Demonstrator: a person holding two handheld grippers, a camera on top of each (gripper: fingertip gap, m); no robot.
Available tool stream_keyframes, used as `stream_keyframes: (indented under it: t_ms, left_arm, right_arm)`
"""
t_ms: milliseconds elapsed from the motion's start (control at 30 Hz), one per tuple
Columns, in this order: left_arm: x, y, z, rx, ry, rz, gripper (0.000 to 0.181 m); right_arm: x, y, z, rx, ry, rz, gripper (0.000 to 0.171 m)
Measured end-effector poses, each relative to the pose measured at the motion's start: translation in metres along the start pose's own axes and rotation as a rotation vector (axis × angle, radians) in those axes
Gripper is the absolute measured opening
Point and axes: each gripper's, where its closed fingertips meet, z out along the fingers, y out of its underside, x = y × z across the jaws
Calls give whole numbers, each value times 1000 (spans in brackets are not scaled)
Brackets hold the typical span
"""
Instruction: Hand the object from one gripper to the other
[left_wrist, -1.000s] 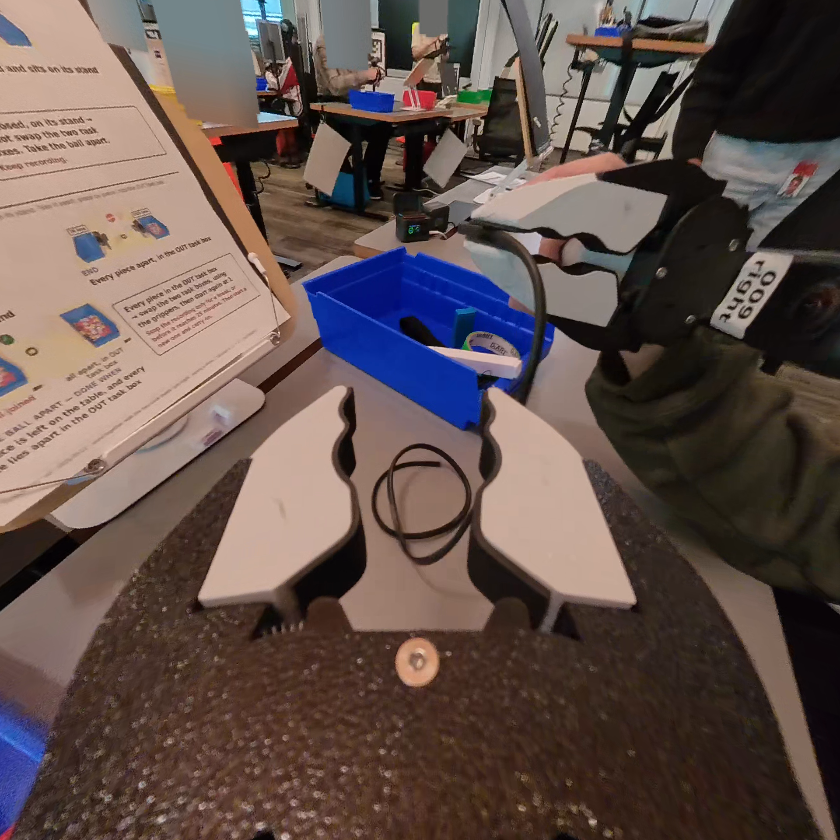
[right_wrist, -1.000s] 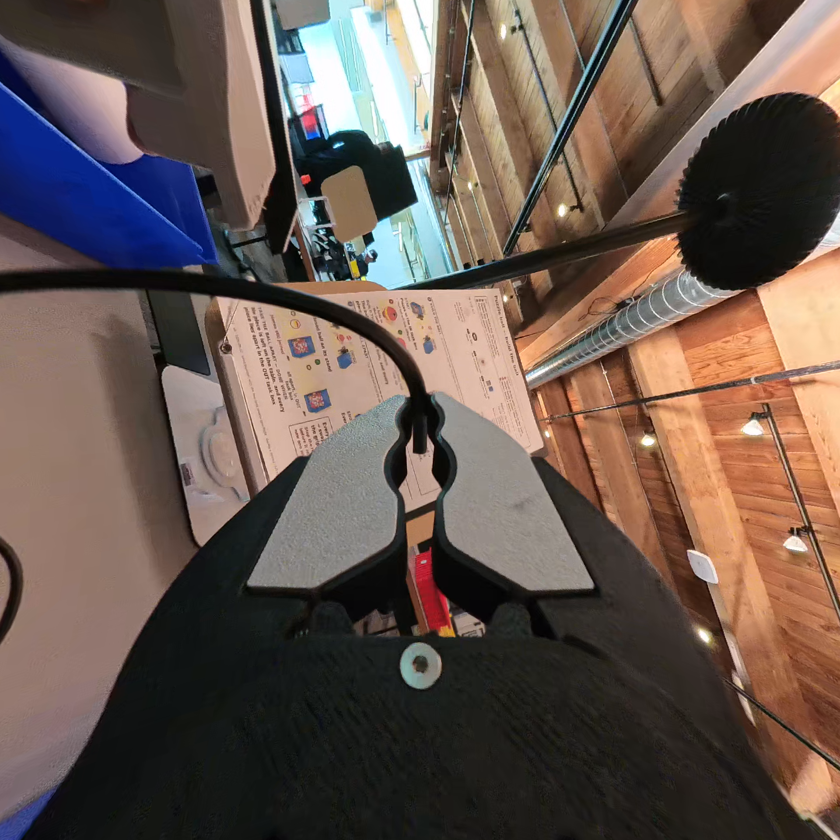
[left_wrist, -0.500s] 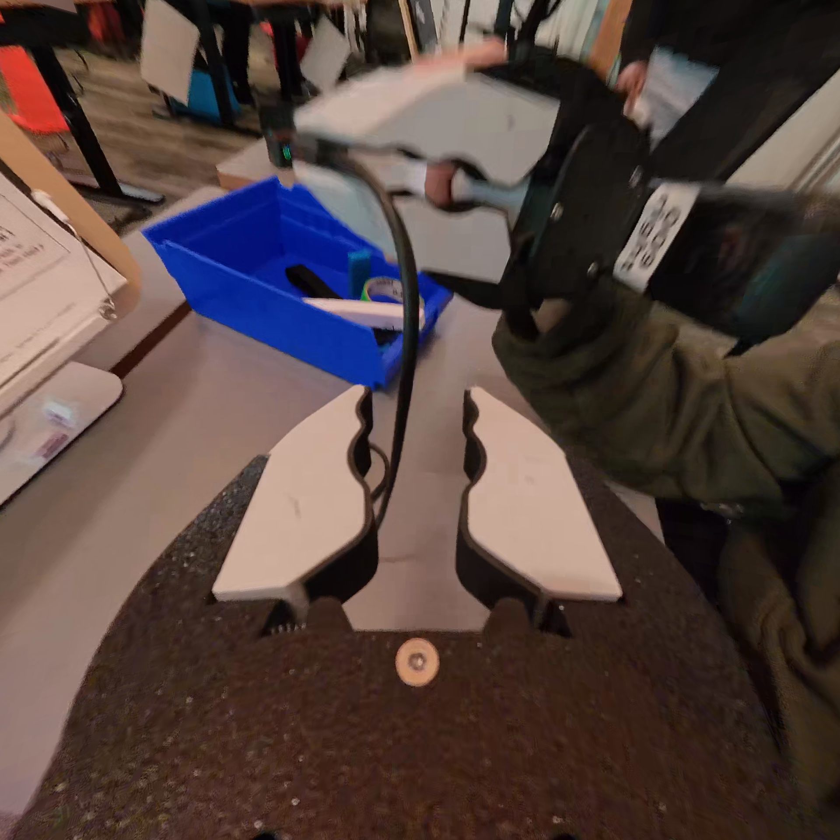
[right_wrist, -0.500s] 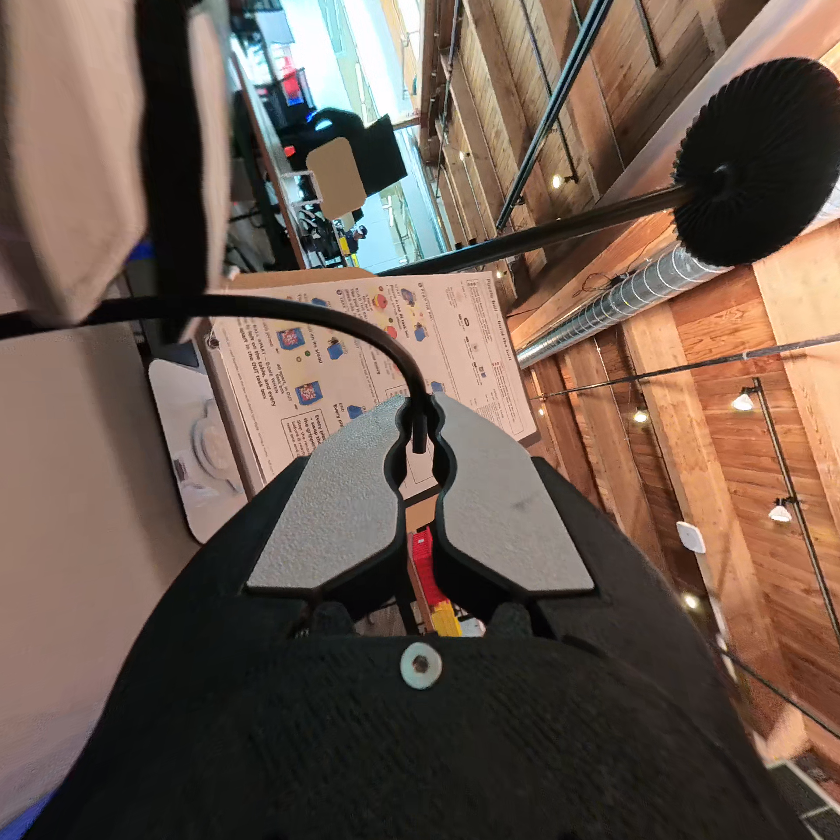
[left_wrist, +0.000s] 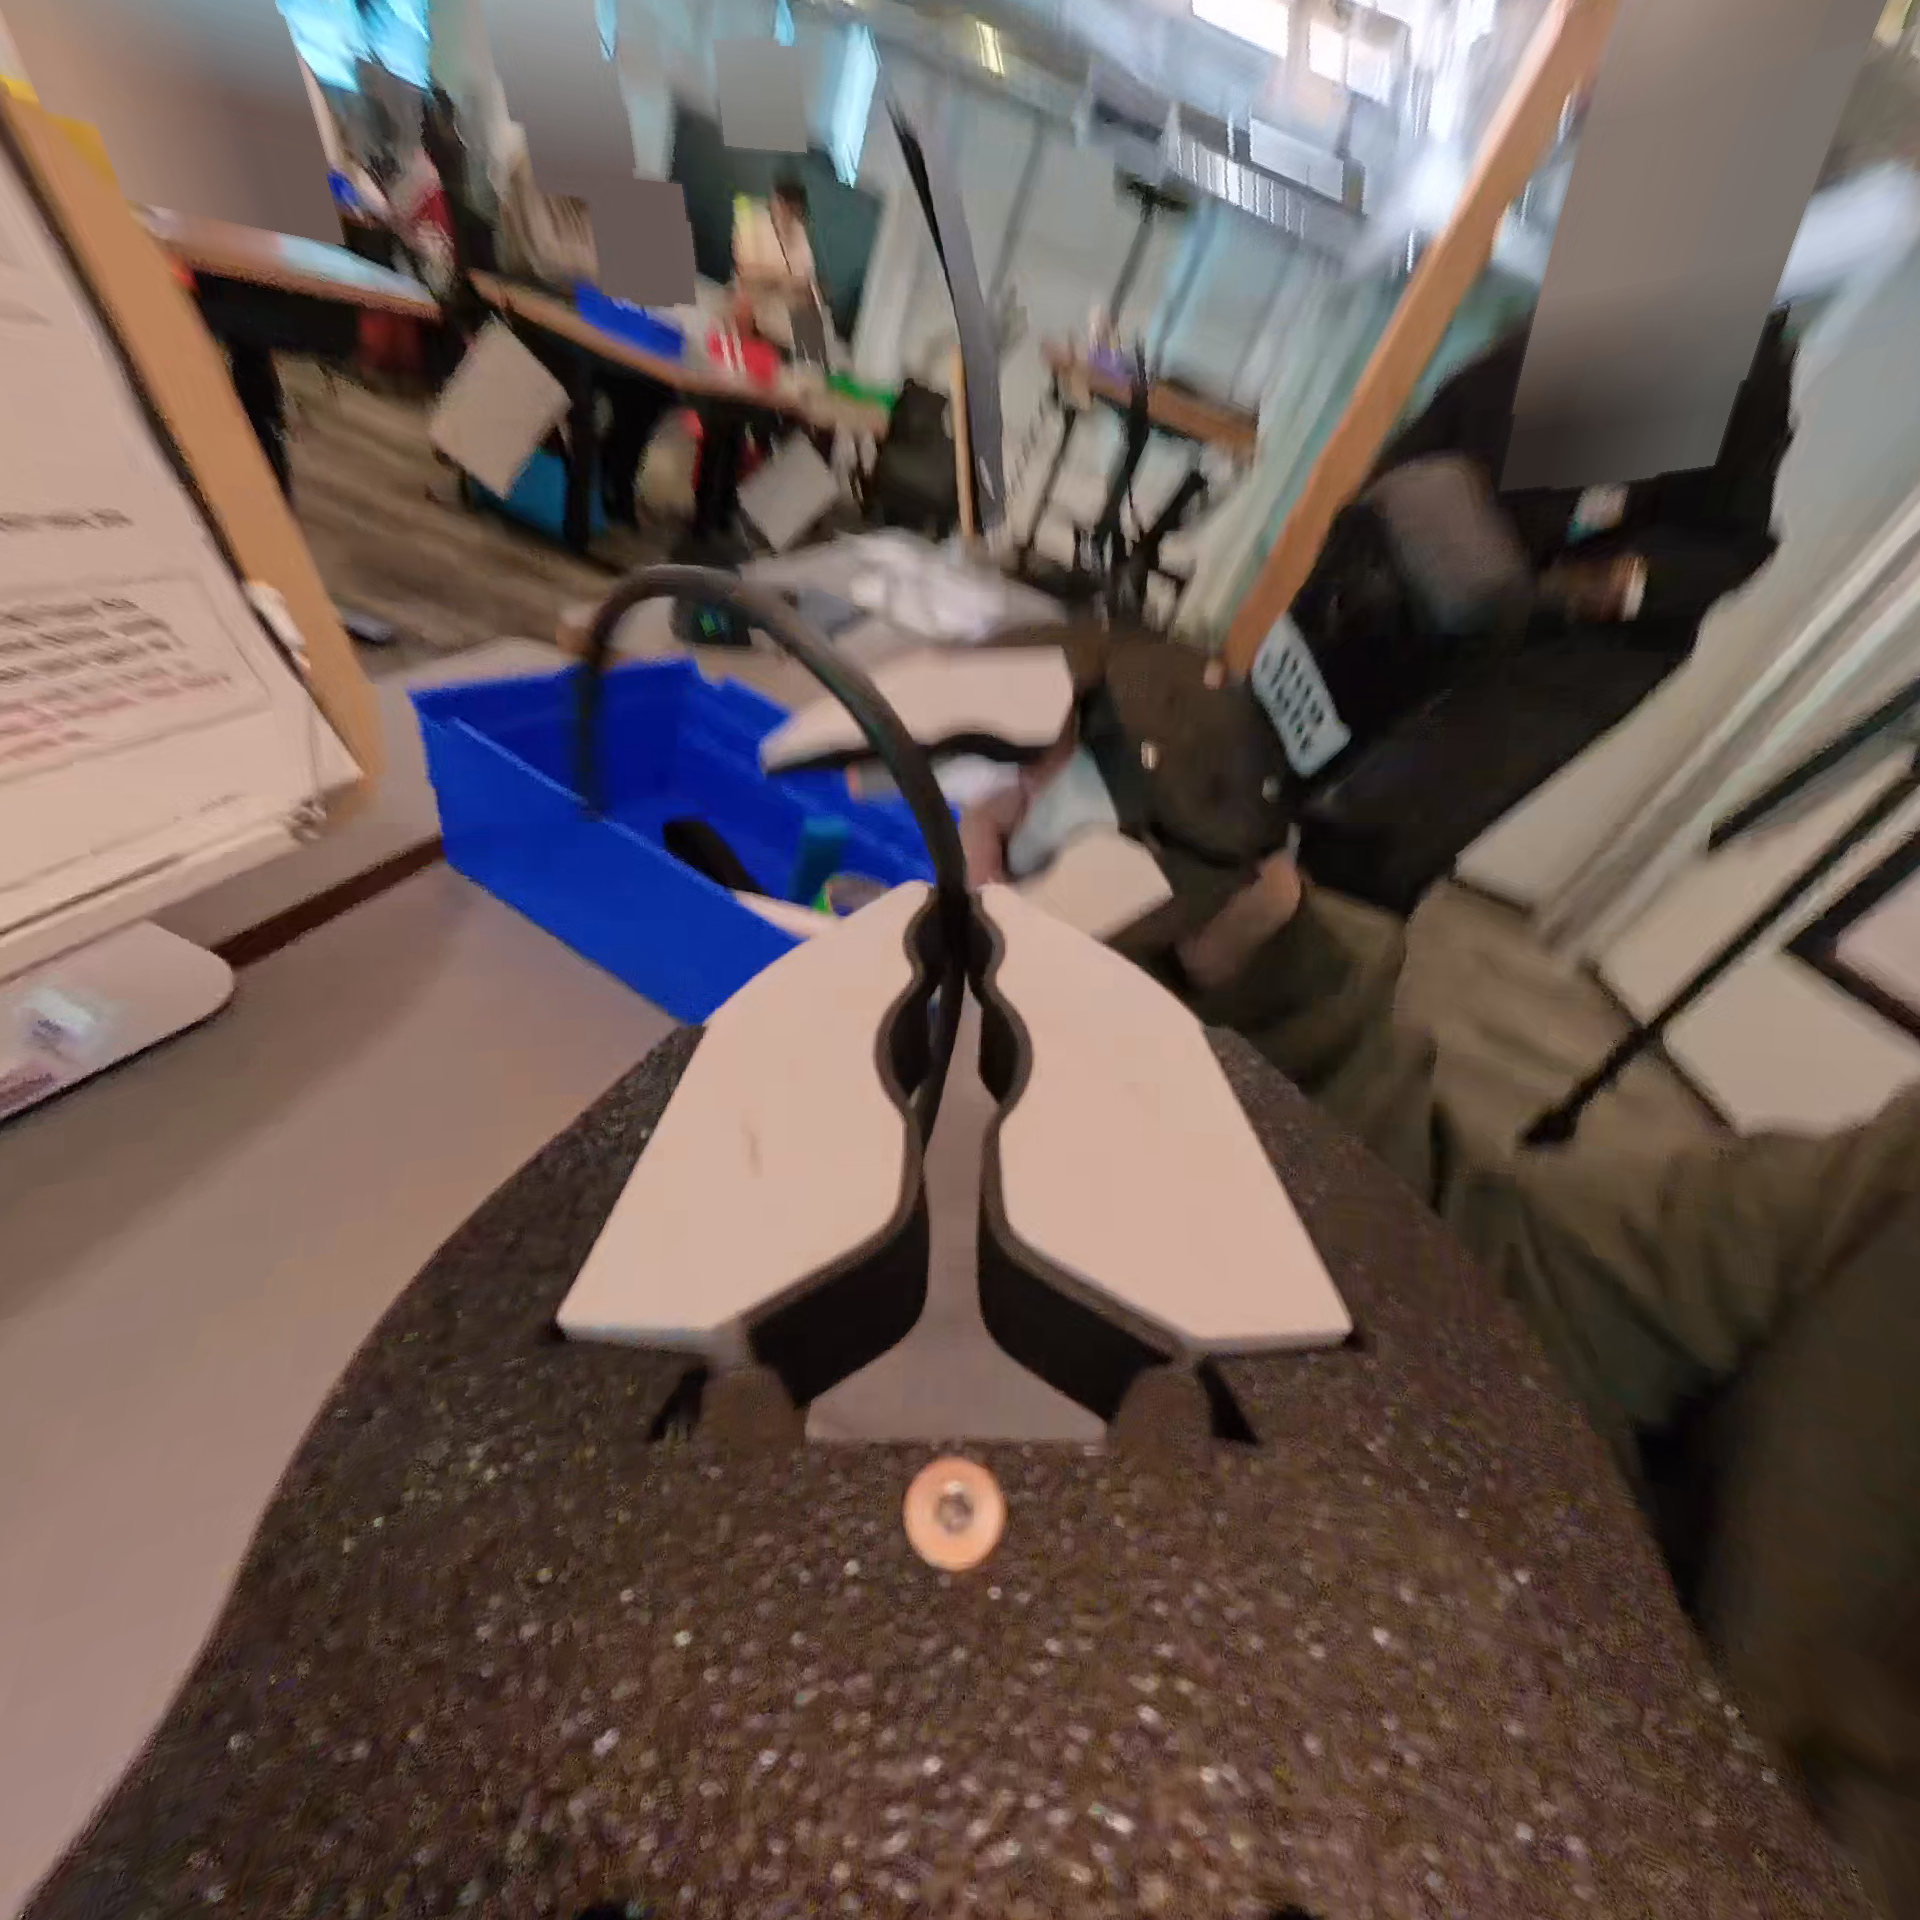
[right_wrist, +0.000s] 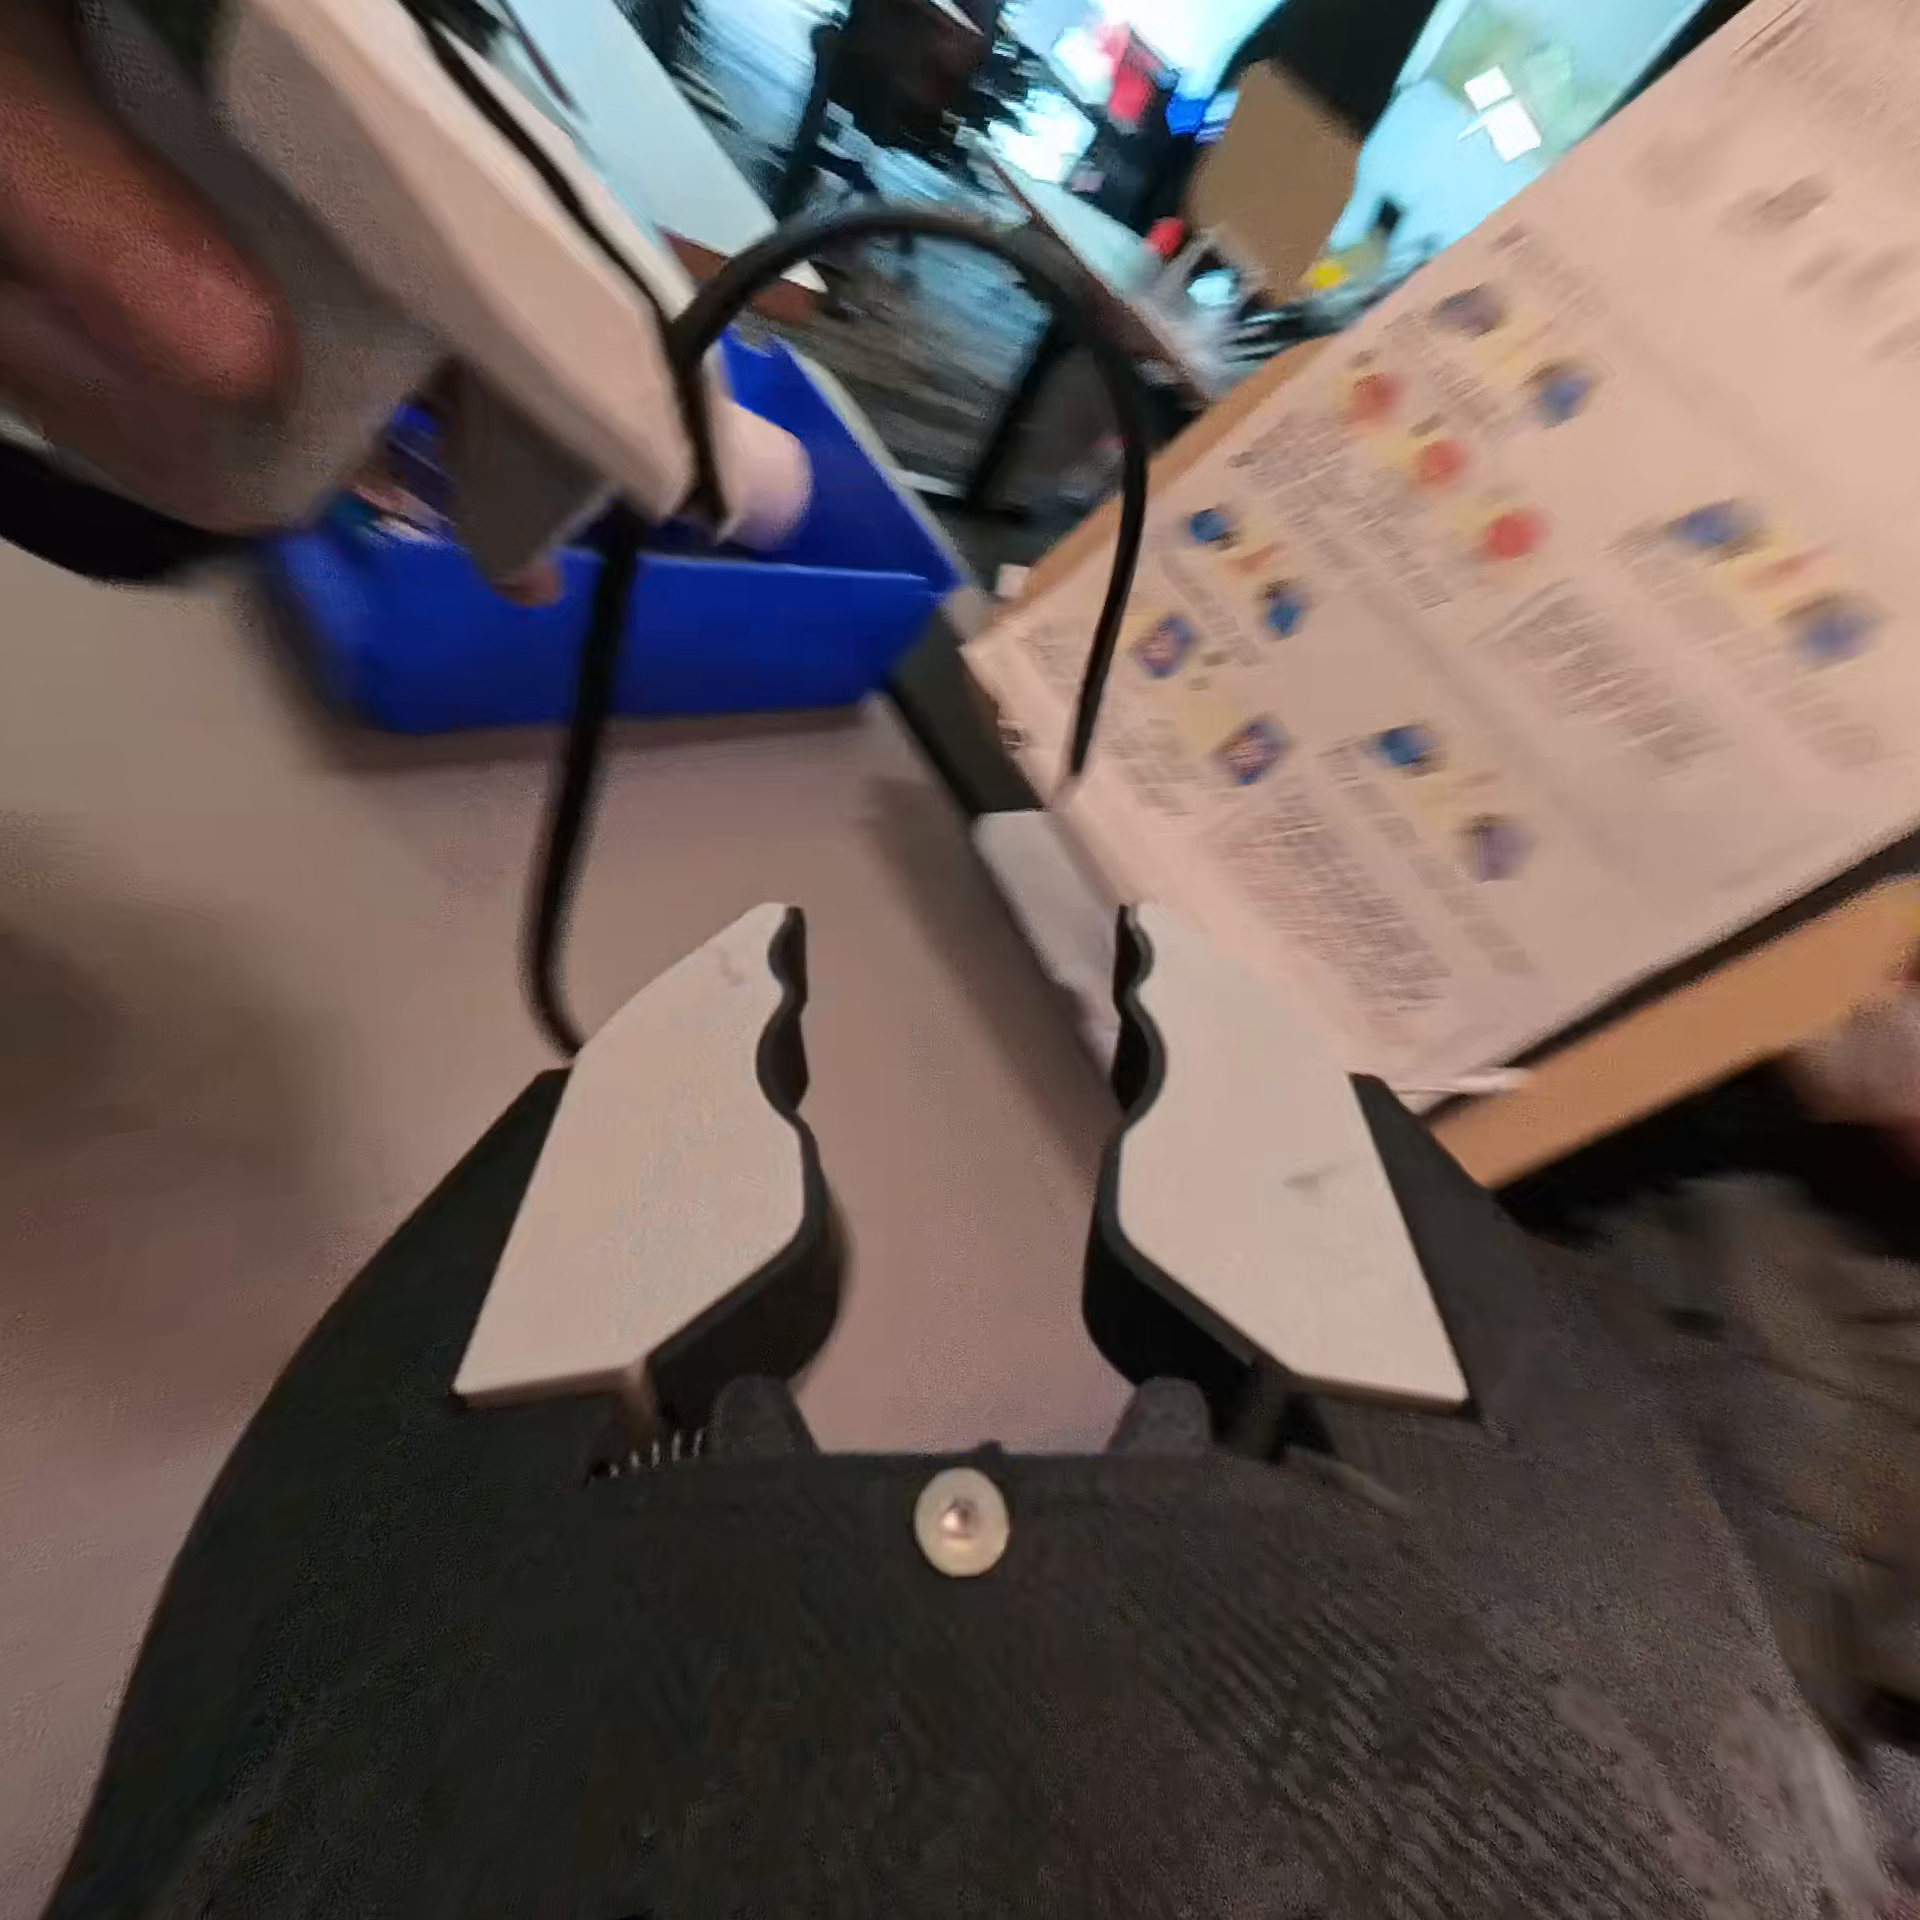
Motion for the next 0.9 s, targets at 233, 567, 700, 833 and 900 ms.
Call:
stream_keyframes:
  t_ms: [233, 567, 700, 833, 900]
  left_arm:
    - [-4, -40, -21, 278, -27, -103, 3]
    - [-5, -51, -33, 336, -57, -81, 4]
    - [-16, -47, -38, 333, -53, -118, 4]
    - [-19, -44, -29, 360, -5, -202, 7]
    - [-21, -41, -24, 352, 16, -240, 15]
  right_arm:
    - [-58, -13, 10, 104, -358, 118, 45]
    - [-71, -38, 2, 219, -463, 151, 6]
    - [-63, -74, -35, 429, -577, 294, 5]
    - [-54, -86, -43, 505, -568, 347, 6]
    - [-39, -88, -43, 532, -515, 420, 6]
